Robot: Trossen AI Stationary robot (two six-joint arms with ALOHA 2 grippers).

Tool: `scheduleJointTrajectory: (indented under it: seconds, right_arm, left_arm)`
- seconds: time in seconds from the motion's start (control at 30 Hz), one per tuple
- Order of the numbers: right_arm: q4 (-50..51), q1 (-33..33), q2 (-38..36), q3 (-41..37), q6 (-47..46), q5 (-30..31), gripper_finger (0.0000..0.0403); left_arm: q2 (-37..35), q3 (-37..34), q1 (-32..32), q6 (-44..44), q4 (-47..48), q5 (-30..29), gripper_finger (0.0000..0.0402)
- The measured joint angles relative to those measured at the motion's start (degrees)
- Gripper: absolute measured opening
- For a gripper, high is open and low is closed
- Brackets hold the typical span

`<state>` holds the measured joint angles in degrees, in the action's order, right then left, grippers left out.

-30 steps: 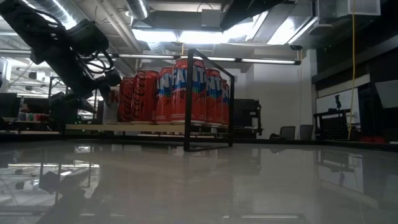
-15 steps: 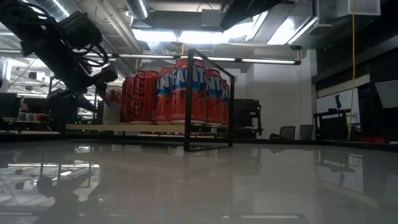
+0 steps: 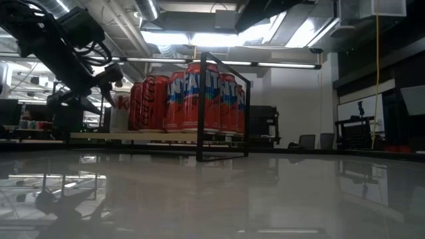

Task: Pick and place cans onto a shelf
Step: Put the red/silver soda can on the shelf and align with the other red/silver soda can

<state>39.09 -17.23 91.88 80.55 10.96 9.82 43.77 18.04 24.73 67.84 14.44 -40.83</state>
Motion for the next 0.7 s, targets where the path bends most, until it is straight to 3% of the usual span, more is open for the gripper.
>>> scheduleJointTrajectory:
  seconds: [0.4, 0.7]
  right_arm:
    - [-0.02, 0.00, 0.00, 0.00, 0.00, 0.00, 0.0390]
    - [-0.02, 0.00, 0.00, 0.00, 0.00, 0.00, 0.0390]
  left_arm:
    - [-0.07, 0.38, -6.13, -2.20, 0.96, 15.00, 0.0180]
    - [-0.02, 12.82, -13.42, 1.37, 22.11, 19.36, 0.0180]
